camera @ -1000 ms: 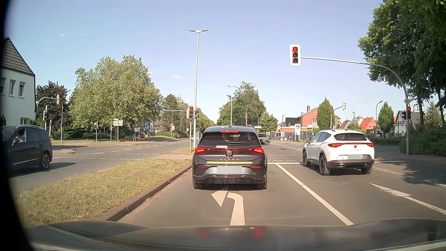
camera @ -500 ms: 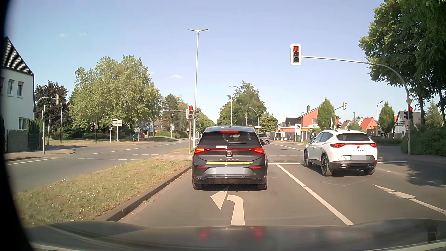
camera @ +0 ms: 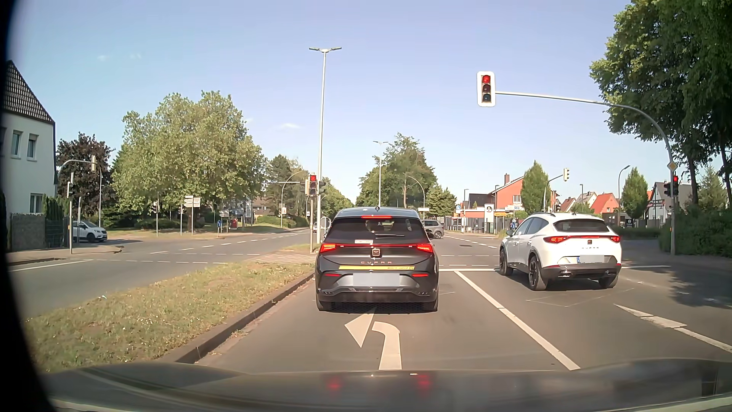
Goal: Follow the waypoints while adhering to traffic rules and regulations
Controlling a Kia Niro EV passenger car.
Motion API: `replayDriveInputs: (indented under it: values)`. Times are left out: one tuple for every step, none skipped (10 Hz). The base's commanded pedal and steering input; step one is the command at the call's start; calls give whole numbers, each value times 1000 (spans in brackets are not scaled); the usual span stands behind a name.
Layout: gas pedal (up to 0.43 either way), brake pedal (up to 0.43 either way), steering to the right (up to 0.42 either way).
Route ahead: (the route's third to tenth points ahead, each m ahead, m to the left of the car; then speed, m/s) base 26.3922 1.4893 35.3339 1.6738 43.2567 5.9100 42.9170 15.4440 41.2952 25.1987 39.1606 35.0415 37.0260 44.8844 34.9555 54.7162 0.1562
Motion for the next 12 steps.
replayDriveInputs:
  values:
    - [0, 18, -7]
    - [0, 55, -7]
    - [0, 61, -8]
    - [0, 67, -8]
    - [0, 79, -9]
    - [0, 91, -9]
    - [0, 104, -9]
    - [0, 116, -9]
    - [0, 122, -9]
    - [0, 146, -9]
    - [0, 159, -8]
    - [0, 177, -9]
